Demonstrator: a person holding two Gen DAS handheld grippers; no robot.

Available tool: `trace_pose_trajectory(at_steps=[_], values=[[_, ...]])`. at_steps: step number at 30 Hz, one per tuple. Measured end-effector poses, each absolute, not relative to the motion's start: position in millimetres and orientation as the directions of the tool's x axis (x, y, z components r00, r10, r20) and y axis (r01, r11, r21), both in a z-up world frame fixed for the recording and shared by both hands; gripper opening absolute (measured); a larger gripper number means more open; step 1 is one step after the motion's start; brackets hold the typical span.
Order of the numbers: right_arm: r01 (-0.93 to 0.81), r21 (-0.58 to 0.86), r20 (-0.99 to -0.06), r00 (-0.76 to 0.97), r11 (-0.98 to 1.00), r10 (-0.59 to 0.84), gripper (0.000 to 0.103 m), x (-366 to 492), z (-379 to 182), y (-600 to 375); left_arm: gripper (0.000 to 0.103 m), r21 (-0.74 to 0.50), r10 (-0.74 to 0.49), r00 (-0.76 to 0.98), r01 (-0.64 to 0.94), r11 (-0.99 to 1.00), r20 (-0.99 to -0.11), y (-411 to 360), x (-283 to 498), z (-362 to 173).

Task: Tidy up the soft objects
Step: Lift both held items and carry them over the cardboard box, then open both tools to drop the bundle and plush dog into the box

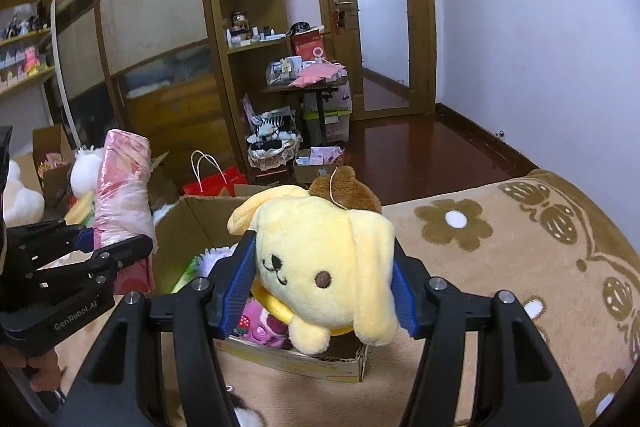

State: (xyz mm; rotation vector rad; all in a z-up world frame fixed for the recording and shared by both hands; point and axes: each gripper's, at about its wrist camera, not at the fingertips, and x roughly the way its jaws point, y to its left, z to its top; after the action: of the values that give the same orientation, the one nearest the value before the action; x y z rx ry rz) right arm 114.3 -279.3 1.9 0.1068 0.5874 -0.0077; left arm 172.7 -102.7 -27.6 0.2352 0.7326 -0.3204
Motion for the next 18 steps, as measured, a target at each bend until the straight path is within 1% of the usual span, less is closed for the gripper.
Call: trace_pose_trajectory(at_steps=[6,13,14,15,16,17,18], values=[[0.024,0.117,-0.570,0.820,0.993,0.048,0.065,121.0,-11.2,-275.9,0.028,0.092,-0.204,0.683,0.370,0.925,-0.701,-105.0,175.8,-38.1],[0.007,0.097,-0.601,0.797,0.995,0.053,0.066,127.5,-25.9,-265.9,0.033,0.076,-0.198,0.670,0.357,0.931,-0.715,-100.7,181.5,-42.8],[0.004,0.096,-0.605,0.794,0.995,0.055,0.067,127.9,-27.5,-265.4,0.035,0.072,-0.199,0.667,0.356,0.932,-0.718,-100.1,182.3,-43.6],[0.003,0.097,-0.608,0.792,0.995,0.057,0.067,128.0,-28.5,-265.2,0.041,0.070,-0.199,0.662,0.357,0.932,-0.722,-99.9,182.9,-44.4],[0.002,0.099,-0.609,0.791,0.995,0.059,0.067,128.1,-28.9,-265.5,0.054,0.077,-0.188,0.659,0.352,0.933,-0.728,-100.2,183.5,-46.1],[0.003,0.101,-0.610,0.790,0.995,0.060,0.068,127.9,-29.3,-266.2,0.057,0.088,-0.176,0.663,0.345,0.935,-0.728,-100.6,183.8,-46.8],[0.004,0.105,-0.610,0.790,0.994,0.061,0.070,128.1,-29.3,-267.1,0.058,0.101,-0.163,0.669,0.338,0.936,-0.725,-101.0,183.4,-48.0]])
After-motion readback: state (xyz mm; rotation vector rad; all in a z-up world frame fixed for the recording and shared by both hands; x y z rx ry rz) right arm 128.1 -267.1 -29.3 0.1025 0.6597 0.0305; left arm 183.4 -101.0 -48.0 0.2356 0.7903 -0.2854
